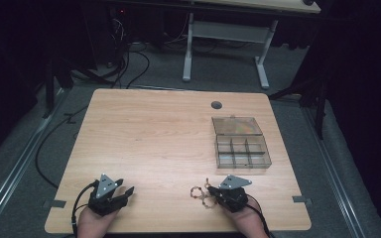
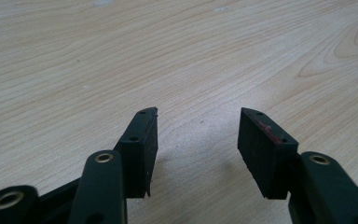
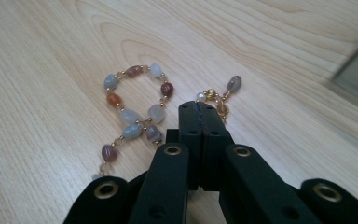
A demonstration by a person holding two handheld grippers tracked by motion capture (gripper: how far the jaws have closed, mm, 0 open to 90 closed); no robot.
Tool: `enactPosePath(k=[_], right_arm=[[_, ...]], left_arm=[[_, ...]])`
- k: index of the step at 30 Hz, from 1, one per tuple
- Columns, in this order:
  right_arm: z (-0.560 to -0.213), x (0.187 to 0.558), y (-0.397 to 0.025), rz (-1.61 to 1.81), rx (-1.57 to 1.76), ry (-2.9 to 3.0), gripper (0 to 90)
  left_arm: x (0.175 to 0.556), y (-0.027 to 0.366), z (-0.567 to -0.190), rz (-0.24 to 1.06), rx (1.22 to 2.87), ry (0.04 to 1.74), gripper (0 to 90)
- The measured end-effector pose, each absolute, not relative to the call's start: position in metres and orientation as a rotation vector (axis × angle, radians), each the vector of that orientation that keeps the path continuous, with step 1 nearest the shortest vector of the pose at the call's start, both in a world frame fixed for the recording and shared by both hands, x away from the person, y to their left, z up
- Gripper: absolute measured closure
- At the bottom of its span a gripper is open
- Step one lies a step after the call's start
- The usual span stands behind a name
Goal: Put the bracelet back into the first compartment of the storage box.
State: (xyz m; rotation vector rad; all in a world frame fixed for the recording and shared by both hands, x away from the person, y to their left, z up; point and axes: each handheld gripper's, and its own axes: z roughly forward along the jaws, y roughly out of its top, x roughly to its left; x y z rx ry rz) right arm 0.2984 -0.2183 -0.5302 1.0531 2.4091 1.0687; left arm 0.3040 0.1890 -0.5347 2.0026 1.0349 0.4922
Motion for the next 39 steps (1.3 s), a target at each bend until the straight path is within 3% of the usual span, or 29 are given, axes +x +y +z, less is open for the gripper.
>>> enactPosePath(k=[17, 39], right_arm=[[-0.529, 0.285, -0.186, 1.107, 0.927, 2.497, 89.9], [-0.531, 0.28, -0.266, 1.057, 1.18, 2.324, 89.8]], left_arm=[[0.305, 0.189, -0.535, 0.493, 2.009, 1.037, 47.9], [0.304, 0.188, -0.535, 0.491, 2.014, 1.033, 47.9]])
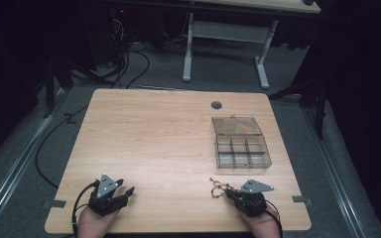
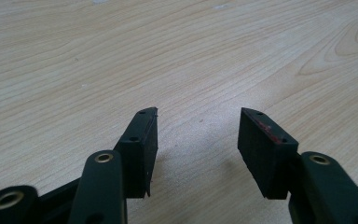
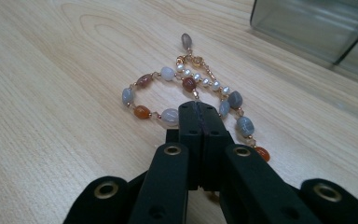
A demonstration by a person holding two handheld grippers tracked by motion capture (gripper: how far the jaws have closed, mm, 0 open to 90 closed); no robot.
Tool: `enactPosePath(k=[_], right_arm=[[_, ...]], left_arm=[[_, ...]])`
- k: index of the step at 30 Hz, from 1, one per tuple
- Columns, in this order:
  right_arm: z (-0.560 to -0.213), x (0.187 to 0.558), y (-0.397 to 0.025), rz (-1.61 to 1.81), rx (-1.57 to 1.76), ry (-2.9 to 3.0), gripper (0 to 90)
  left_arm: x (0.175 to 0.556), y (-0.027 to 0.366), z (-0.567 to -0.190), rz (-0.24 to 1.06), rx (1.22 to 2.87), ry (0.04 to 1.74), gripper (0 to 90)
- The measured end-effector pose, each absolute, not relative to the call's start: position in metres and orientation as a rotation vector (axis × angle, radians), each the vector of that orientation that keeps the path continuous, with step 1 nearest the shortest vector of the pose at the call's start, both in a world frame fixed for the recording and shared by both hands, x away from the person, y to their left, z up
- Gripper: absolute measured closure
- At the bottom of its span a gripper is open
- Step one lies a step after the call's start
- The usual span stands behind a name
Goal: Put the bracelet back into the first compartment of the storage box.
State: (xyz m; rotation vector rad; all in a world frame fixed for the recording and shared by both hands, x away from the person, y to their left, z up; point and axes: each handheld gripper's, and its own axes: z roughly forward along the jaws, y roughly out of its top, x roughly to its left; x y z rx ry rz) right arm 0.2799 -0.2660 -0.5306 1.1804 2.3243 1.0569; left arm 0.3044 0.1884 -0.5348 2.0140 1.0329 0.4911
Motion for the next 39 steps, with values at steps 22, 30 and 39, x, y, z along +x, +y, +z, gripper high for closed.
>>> enactPosePath(k=[22, 30, 39], right_arm=[[-0.511, 0.284, -0.296, 0.912, 1.336, 2.229, 77.7], [-0.503, 0.294, -0.3, 0.798, 1.388, 2.289, 75.9], [-0.502, 0.303, -0.299, 0.681, 1.444, 2.36, 73.4]], left_arm=[[0.303, 0.189, -0.535, 0.48, 2.011, 1.015, 47.7], [0.303, 0.188, -0.535, 0.475, 2.02, 1.007, 46.8], [0.303, 0.188, -0.535, 0.47, 2.036, 0.994, 46.3]])
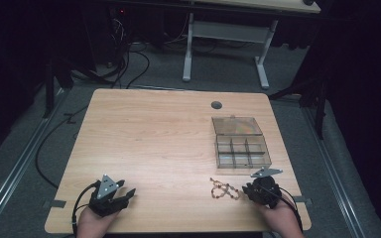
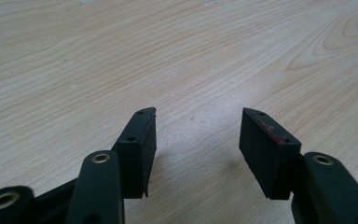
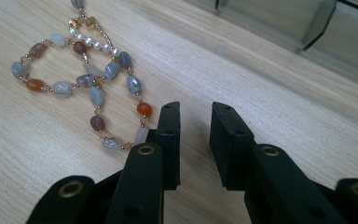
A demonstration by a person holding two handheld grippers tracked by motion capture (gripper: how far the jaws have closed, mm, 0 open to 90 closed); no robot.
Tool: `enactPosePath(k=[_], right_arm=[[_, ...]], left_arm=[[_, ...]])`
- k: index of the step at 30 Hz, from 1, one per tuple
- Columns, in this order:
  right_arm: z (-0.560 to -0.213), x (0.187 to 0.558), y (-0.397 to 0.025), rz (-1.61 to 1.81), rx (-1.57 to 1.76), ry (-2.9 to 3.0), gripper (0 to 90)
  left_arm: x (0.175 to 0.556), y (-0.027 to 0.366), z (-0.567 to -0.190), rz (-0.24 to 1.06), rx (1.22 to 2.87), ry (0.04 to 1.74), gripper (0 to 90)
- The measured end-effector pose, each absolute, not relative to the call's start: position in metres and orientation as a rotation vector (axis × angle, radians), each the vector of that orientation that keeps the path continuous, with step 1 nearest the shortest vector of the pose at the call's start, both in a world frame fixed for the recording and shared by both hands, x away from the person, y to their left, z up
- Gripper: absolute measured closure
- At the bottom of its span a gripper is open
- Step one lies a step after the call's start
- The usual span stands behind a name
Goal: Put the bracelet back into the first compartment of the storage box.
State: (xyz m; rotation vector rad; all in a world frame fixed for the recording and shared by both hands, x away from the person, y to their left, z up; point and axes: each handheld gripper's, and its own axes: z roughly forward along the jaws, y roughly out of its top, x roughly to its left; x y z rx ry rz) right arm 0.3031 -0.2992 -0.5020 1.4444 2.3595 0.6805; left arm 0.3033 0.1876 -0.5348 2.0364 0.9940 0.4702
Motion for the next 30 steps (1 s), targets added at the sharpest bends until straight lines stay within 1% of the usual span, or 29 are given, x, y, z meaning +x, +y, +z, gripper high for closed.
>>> enactPosePath(k=[11, 30], right_arm=[[-0.498, 0.312, -0.297, 0.564, 1.474, 2.446, 70.6], [-0.492, 0.321, -0.29, 0.402, 1.46, 2.556, 69.3]], left_arm=[[0.303, 0.187, -0.535, 0.465, 2.043, 0.989, 45.9], [0.303, 0.187, -0.535, 0.461, 2.044, 0.985, 45.8]])
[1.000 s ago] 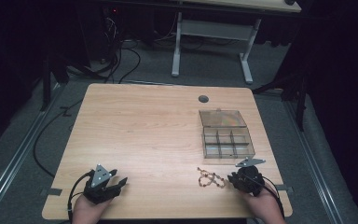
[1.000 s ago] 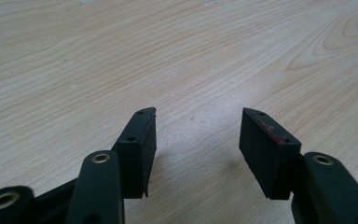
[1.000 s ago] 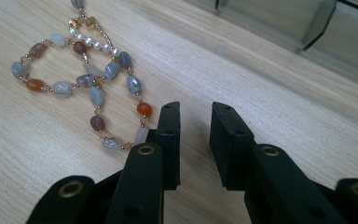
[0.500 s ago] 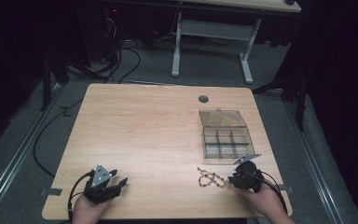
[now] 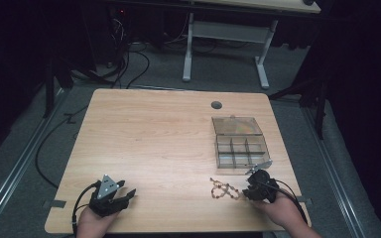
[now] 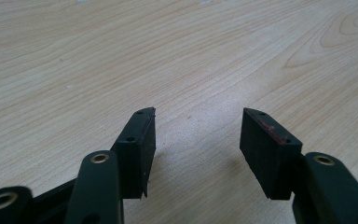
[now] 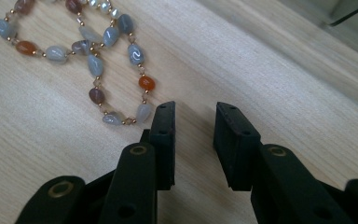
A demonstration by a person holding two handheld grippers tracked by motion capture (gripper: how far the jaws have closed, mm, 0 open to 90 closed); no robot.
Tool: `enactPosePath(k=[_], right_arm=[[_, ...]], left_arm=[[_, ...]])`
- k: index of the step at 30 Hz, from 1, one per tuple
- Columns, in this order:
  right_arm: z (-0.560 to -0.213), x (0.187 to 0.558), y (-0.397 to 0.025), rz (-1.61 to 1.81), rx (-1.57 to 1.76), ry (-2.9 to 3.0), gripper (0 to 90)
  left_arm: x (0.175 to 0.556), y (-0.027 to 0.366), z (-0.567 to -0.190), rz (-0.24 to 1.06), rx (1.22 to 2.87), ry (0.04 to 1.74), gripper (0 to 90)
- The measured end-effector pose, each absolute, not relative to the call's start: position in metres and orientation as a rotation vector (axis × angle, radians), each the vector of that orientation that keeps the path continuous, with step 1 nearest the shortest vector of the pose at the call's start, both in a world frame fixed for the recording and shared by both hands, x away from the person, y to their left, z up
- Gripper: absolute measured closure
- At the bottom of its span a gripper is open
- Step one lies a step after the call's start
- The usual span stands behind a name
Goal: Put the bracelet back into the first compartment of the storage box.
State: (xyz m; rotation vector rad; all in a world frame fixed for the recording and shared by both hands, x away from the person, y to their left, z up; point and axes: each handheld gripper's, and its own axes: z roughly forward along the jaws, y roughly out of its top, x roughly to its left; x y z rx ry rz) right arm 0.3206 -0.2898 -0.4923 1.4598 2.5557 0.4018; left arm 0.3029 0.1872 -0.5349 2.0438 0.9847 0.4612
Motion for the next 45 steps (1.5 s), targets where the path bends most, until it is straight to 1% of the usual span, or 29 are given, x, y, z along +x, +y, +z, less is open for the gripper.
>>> enactPosePath(k=[22, 23, 25, 26, 27, 28, 29, 30, 31, 32, 33, 34, 37, 45], right_arm=[[-0.485, 0.33, -0.273, 0.183, 1.396, 2.692, 63.7], [-0.482, 0.331, -0.272, 0.188, 1.393, 2.695, 61.2], [-0.481, 0.331, -0.271, 0.19, 1.388, 2.698, 59.5], [-0.48, 0.332, -0.269, 0.201, 1.404, 2.698, 56.3], [-0.479, 0.335, -0.264, 0.219, 1.42, 2.702, 50.3], [-0.479, 0.335, -0.264, 0.219, 1.42, 2.702, 50.3], [-0.479, 0.337, -0.262, 0.231, 1.423, 2.706, 47.6], [-0.481, 0.34, -0.256, 0.243, 1.437, 2.713, 42.5], [-0.481, 0.34, -0.256, 0.243, 1.437, 2.713, 42.5], [-0.483, 0.344, -0.249, 0.265, 1.441, 2.714, 38.0], [-0.483, 0.344, -0.249, 0.265, 1.441, 2.714, 38.0], [-0.484, 0.347, -0.242, 0.283, 1.446, 2.717, 35.5], [-0.485, 0.351, -0.233, 0.294, 1.448, 2.716, 33.1], [-0.49, 0.36, -0.225, 0.289, 1.485, 2.694, 32.0]], left_arm=[[0.302, 0.187, -0.535, 0.464, 2.043, 0.982, 45.4], [0.302, 0.187, -0.535, 0.463, 2.044, 0.982, 45.4], [0.302, 0.187, -0.535, 0.461, 2.046, 0.982, 45.4], [0.302, 0.187, -0.535, 0.461, 2.046, 0.981, 45.4], [0.303, 0.187, -0.535, 0.458, 2.047, 0.981, 45.4], [0.303, 0.187, -0.535, 0.458, 2.047, 0.981, 45.4], [0.302, 0.187, -0.535, 0.458, 2.048, 0.98, 45.4], [0.302, 0.187, -0.535, 0.459, 2.047, 0.979, 45.4], [0.302, 0.187, -0.535, 0.459, 2.047, 0.979, 45.4], [0.302, 0.187, -0.535, 0.459, 2.045, 0.979, 45.4], [0.302, 0.187, -0.535, 0.459, 2.045, 0.979, 45.4], [0.302, 0.187, -0.535, 0.458, 2.045, 0.979, 45.4], [0.302, 0.187, -0.535, 0.457, 2.046, 0.978, 45.4], [0.302, 0.187, -0.535, 0.455, 2.046, 0.976, 45.4]])
